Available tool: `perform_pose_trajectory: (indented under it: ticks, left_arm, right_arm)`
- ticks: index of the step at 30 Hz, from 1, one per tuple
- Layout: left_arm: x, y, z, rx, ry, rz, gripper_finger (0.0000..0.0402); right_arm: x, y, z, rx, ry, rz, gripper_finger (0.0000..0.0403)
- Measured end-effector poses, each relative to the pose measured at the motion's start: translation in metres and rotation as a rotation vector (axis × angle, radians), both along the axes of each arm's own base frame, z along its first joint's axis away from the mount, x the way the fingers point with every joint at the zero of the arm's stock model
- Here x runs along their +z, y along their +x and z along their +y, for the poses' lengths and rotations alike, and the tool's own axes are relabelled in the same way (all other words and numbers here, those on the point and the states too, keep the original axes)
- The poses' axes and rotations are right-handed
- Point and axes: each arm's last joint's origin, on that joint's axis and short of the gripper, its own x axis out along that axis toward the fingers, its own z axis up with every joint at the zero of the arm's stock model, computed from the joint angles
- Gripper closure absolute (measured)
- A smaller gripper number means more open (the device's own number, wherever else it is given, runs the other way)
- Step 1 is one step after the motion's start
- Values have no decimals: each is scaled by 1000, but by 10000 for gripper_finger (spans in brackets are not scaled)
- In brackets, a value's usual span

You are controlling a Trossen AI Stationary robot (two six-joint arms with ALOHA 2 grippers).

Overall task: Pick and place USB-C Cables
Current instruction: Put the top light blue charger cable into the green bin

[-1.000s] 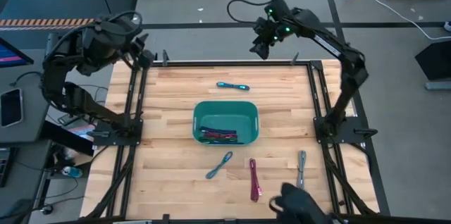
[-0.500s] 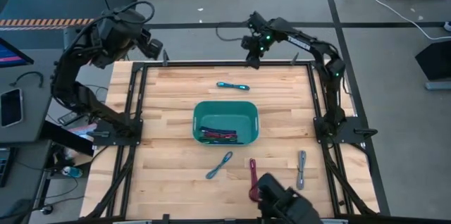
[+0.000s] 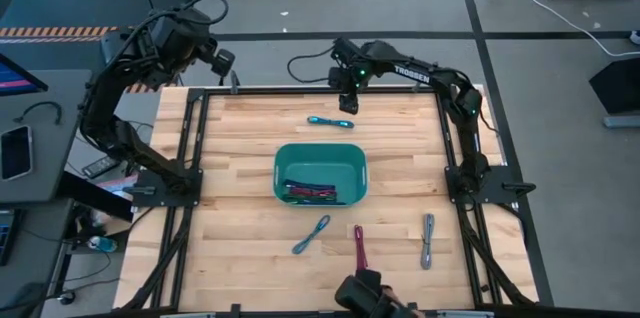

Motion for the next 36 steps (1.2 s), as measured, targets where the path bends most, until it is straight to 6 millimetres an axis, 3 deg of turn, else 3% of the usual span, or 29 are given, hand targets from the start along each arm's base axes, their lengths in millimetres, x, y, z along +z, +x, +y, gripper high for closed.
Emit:
perform_pose_trajectory:
  ticks: [9, 16, 20, 36]
  left_arm:
    - [-1, -1, -1, -3, -9, 22, 296]
    - [-2, -1, -1, -36, -31, 21, 296]
    - [-2, -1, -1, -40, -29, 29, 296]
    - [-3, 0, -2, -76, -59, 14, 296]
  right_arm:
    - [-6, 12, 22, 2, 45, 18, 150]
    - [-54, 0, 37, -30, 150, 165, 150]
    - [-70, -7, 41, -42, 168, 215, 150]
    - [-71, -2, 36, -20, 176, 125, 150]
